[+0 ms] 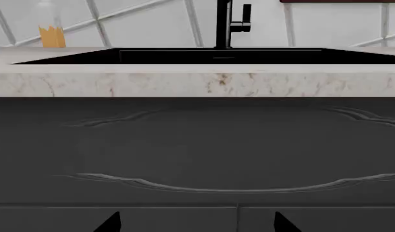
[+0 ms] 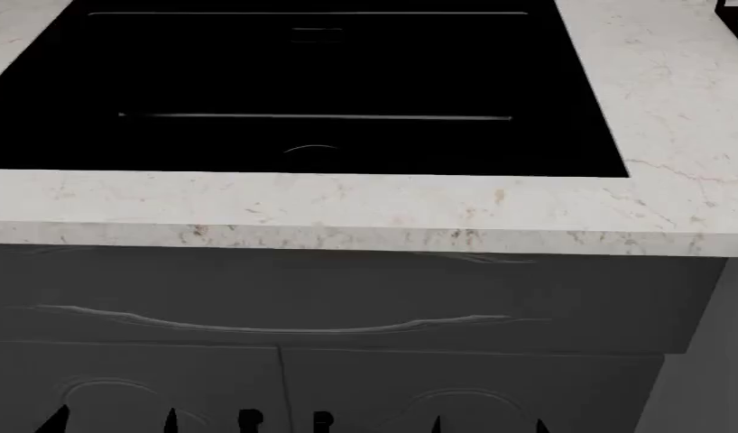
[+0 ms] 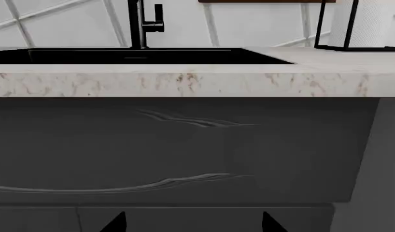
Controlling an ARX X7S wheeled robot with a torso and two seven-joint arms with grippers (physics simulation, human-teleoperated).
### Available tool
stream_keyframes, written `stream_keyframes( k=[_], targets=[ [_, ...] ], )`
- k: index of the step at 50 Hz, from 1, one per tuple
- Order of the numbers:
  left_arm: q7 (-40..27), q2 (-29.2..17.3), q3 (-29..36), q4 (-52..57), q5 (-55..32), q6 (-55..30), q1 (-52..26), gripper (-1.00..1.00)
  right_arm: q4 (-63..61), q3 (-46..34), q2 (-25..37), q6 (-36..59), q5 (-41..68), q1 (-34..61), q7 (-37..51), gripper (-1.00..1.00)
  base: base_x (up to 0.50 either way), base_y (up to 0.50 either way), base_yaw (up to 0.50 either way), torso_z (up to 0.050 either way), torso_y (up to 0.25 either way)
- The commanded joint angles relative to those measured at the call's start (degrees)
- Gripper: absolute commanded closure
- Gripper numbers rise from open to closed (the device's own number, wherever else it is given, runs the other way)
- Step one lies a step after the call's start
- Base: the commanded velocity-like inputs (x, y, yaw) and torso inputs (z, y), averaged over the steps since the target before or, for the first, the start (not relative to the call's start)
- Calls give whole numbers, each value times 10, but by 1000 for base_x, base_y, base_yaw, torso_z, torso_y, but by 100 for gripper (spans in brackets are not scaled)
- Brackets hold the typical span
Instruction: Turn the sink spout to the right.
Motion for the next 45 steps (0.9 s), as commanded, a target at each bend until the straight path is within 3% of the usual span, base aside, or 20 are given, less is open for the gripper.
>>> stream_keyframes(
  k=[1,15,21,23,45],
  targets=[
    [-6,-6,6,0,-6,0,0,-100,-8,-31,25,7,25,1,31,-100,0,0,0,0,0],
    [-13,-29,38,4,-41,15,3,-100,8,-44,38,-15,32,2,55,-100,0,0,0,0,0],
    [6,-35,38,15,-81,67,17,-100,9,-49,42,-14,36,3,60,-100,0,0,0,0,0],
    [27,-42,50,32,-88,98,32,-100,8,-51,44,-13,36,3,62,-100,0,0,0,44,0],
    [-5,-56,67,13,-81,89,19,-100,10,-70,58,-14,45,7,81,-100,0,0,0,50,0]
  ],
)
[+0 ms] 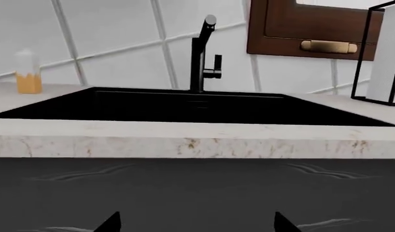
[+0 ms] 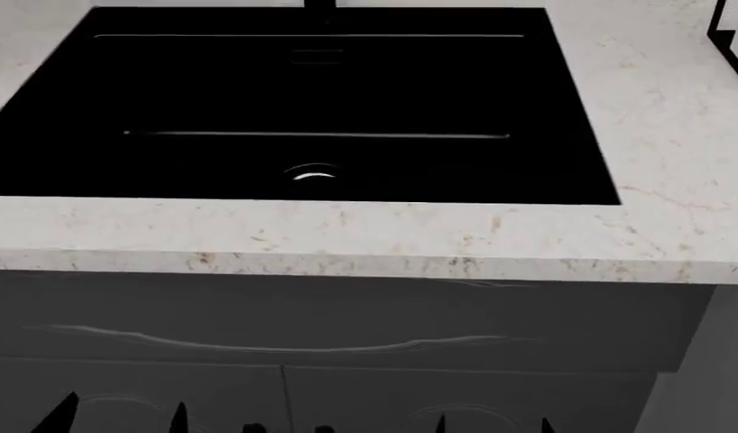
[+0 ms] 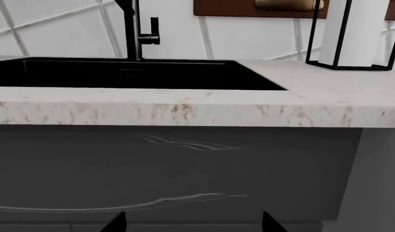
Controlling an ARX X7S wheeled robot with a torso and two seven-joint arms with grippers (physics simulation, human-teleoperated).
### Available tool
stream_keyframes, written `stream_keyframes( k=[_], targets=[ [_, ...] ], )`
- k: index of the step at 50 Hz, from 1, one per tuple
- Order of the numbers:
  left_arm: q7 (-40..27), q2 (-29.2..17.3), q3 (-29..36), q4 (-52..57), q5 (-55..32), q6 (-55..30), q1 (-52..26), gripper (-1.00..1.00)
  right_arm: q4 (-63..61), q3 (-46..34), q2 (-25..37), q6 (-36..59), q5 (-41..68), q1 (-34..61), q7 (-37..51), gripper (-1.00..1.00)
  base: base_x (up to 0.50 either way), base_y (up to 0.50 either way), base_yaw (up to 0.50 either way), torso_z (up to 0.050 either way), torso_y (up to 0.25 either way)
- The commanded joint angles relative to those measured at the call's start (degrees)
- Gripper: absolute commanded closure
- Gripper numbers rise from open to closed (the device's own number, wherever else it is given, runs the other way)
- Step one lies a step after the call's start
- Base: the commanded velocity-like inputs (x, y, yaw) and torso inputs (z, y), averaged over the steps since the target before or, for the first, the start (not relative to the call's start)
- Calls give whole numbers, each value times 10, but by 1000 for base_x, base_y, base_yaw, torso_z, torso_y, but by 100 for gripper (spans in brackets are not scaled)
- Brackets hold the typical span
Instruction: Turn the sink spout to the right.
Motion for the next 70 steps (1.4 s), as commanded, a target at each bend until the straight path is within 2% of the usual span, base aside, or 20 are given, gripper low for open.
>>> stream_keyframes(
  k=[1,18,20,23,28,29,33,34,37,38,39,41,43,46,48,51,59,60,70],
  targets=[
    [-6,-9,11,1,-8,5,1,-100,-1,-10,8,0,5,1,10,-100,0,0,0,50,0],
    [-38,-13,14,1,-3,25,2,-100,2,-17,16,-3,14,2,24,-100,0,0,0,50,0],
    [-60,-14,17,8,28,19,3,-100,-9,-18,18,3,11,0,29,-100,0,0,0,14,0],
    [-61,-18,14,25,16,12,9,-100,-52,-18,27,35,10,-6,34,-100,0,0,0,0,0],
    [-91,-24,6,81,37,-17,16,-100,-106,-4,32,73,44,-10,33,-100,0,0,0,0,0],
    [-86,-24,1,99,10,-36,17,-100,-131,-4,34,91,52,-12,33,-100,0,0,0,0,0],
    [-100,-34,0,176,14,-98,11,-100,-170,-3,40,139,59,-3,41,-100,0,0,0,0,0],
    [-88,-35,-7,199,-28,-116,11,-100,-181,-5,43,149,57,-2,43,-100,0,0,0,0,0],
    [-101,-42,-10,238,-20,-145,9,-100,-212,1,49,177,65,2,49,-100,0,0,0,0,0],
    [-126,-35,-23,246,-25,-185,4,-100,-223,2,51,185,66,2,51,-100,0,0,0,0,0],
    [-108,-34,-32,271,-73,-190,10,-100,-233,-1,55,196,60,2,57,-100,0,0,0,0,0],
    [-129,-44,-17,287,-16,-189,10,-100,-247,0,60,204,62,1,59,-100,0,0,0,0,0],
    [-121,-37,-48,317,-102,-225,9,-100,-254,3,65,208,57,3,66,-100,0,0,0,0,0],
    [-136,-50,-42,354,-82,-247,6,-100,-291,9,68,232,68,2,73,-100,0,0,0,0,0],
    [-130,-49,-51,365,-110,-251,5,-100,-320,11,74,247,72,5,75,-100,0,0,0,0,0],
    [-140,-55,-43,366,-81,-244,10,-100,-327,11,78,255,66,10,81,-100,0,0,0,0,0],
    [-153,-71,-45,435,-114,-308,-2,-100,-384,21,85,293,78,31,95,-100,0,0,0,0,0],
    [-161,-81,-31,447,-76,-302,0,-100,-396,29,82,292,86,34,97,-100,0,0,0,0,0],
    [-181,-99,-69,496,-130,-367,-38,-100,-464,32,97,380,105,87,107,-100,0,0,0,0,0]
  ],
)
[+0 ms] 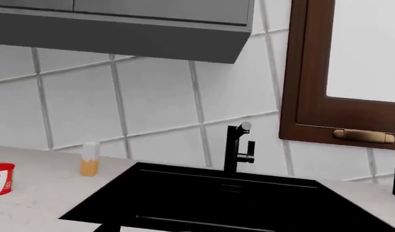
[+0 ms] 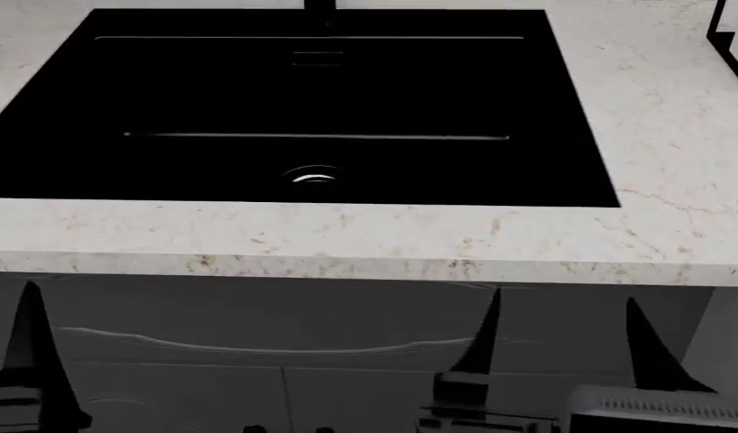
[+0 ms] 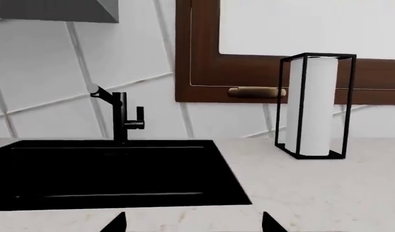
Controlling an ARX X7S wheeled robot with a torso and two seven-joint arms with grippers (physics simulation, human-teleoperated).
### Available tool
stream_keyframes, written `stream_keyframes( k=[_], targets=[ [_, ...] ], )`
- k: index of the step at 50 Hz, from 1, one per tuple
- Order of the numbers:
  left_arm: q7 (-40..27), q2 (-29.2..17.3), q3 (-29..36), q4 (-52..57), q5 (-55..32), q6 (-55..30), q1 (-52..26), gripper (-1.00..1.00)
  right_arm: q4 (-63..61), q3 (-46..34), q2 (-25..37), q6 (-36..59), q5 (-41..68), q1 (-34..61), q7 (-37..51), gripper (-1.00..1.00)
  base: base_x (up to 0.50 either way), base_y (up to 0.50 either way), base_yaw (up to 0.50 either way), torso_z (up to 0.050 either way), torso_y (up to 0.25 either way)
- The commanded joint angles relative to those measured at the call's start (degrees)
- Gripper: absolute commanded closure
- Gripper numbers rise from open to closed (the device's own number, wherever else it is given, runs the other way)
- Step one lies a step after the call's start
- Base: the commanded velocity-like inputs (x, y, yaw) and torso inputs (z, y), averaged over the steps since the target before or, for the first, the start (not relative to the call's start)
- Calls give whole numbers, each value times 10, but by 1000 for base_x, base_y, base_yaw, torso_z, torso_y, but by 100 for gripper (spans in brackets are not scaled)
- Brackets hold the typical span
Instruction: Turn the sink spout to the right.
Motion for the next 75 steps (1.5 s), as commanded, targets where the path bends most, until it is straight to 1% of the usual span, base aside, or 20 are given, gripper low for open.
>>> stream_keyframes(
  k=[1,3,4,6,13,16,18,19,20,21,28,29,32,34,41,42,44,49,56,75],
  targets=[
    [-31,-26,-32,81,-44,-85,-43,-100,-85,24,11,80,26,47,20,-100,0,0,0,0,0],
    [-43,-36,-36,98,-49,-116,-66,-100,-90,27,16,90,27,53,21,-100,0,0,0,0,0],
    [-46,-37,-50,110,-72,-133,-82,-100,-89,29,17,91,28,55,21,-100,0,0,0,0,0],
    [-58,-46,-57,128,-87,-168,-107,-100,-93,32,20,91,28,56,22,-100,0,0,0,0,0],
    [-82,-65,-88,145,-130,-225,-158,-100,-113,51,27,121,43,82,28,-100,0,0,0,0,0],
    [-104,-82,-99,154,-160,-246,-180,-100,-122,64,30,131,51,86,30,-100,0,0,0,0,0],
    [-125,-94,-108,154,-189,-244,-184,-100,-127,67,33,152,56,99,33,-100,0,0,0,0,0],
    [-123,-89,-117,150,-220,-248,-183,-100,-113,59,36,130,44,88,31,-100,0,0,0,0,0],
    [-127,-98,-95,152,-189,-237,-178,-100,-114,60,36,134,46,90,31,-100,0,0,0,0,0],
    [-127,-98,-91,148,-184,-230,-176,-100,-118,56,39,143,46,95,33,-100,0,0,0,0,0],
    [-135,-106,-97,146,-201,-224,-176,-100,-127,62,39,157,55,106,37,-100,0,0,0,0,0],
    [-137,-107,-97,145,-202,-223,-175,-100,-120,60,38,141,50,96,36,-100,0,0,0,0,0],
    [-145,-108,-106,145,-218,-225,-176,-100,-124,65,37,148,54,101,39,-100,0,0,0,0,0],
    [-147,-110,-104,143,-219,-224,-177,-100,-118,58,40,135,47,93,38,-100,0,0,0,0,0],
    [-163,-122,-101,148,-235,-231,-191,-100,-129,62,42,149,53,101,44,-100,0,0,0,0,0],
    [-160,-120,-104,145,-236,-221,-187,-100,-126,62,41,132,50,91,41,-100,0,0,0,0,0],
    [-162,-119,-116,143,-251,-216,-185,-100,-130,68,39,142,57,100,44,-100,0,0,0,0,0],
    [-163,-123,-108,140,-252,-212,-184,-100,-133,76,37,123,74,94,30,-100,0,0,0,0,0],
    [-162,-124,-87,131,-236,-198,-184,-100,-118,66,36,99,64,81,29,-100,473,0,0,0,0],
    [-172,-136,-79,127,-241,-191,-182,-100,-116,84,40,98,77,75,36,-100,333,181,0,0,0]
  ],
)
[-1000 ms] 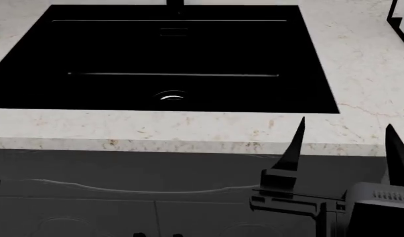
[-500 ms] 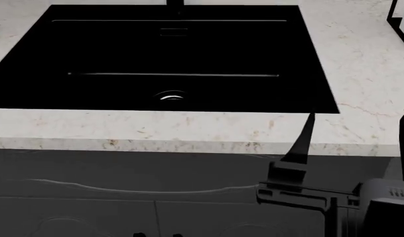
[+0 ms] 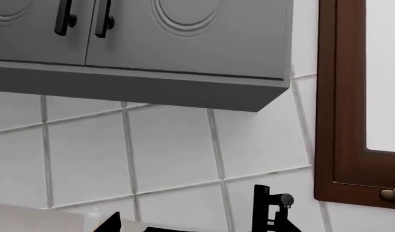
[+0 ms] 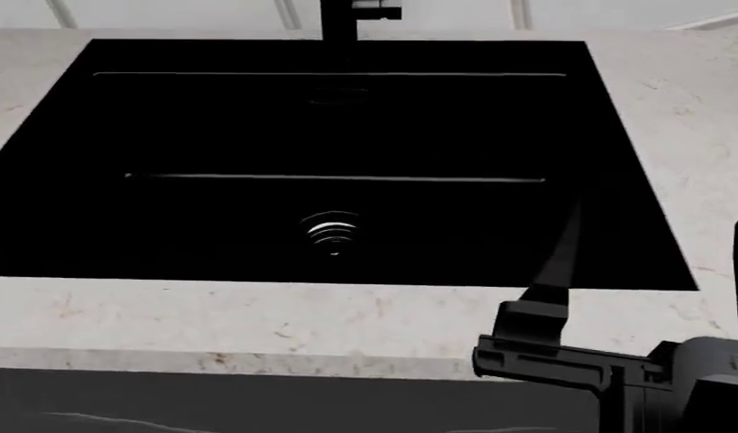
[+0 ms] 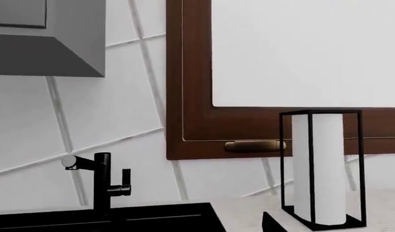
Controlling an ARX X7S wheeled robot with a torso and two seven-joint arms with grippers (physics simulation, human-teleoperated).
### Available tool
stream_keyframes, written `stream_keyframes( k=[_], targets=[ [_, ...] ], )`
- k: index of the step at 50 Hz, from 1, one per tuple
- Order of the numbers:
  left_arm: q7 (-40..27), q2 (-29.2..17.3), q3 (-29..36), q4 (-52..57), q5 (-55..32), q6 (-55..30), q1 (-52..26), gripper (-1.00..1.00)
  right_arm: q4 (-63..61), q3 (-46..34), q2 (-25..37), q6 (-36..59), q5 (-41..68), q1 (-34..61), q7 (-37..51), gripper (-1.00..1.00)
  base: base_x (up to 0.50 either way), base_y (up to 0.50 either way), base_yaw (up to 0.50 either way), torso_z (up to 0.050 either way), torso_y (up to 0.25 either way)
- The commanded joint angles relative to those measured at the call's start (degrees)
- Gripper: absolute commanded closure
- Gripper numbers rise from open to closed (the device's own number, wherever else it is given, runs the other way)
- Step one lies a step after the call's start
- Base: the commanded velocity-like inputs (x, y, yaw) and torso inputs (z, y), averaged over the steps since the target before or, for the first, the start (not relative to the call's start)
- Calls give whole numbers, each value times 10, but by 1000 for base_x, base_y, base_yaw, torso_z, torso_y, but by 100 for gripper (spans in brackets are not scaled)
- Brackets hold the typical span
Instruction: Turn the sink spout to the right.
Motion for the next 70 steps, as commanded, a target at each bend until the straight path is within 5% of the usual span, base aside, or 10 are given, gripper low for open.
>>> stream_keyframes(
  k=[1,14,16,26,70],
  targets=[
    [-6,-7,7,-2,-2,5,0,-100,5,7,2,-6,5,-5,3,-100,301,219,0,0,0],
    [-9,-17,29,-8,25,14,3,-100,18,12,0,-6,11,-10,9,-100,298,204,0,0,0],
    [-7,3,-5,-22,-53,20,4,-100,20,9,0,-7,10,-11,9,-100,297,172,0,0,0],
    [-21,-20,34,-17,24,18,3,-100,25,11,-1,-13,13,-15,12,-100,298,80,0,0,2],
    [-15,-22,49,-38,25,53,19,-100,30,-12,13,-21,12,-24,20,-100,242,-1,0,0,0]
  ],
)
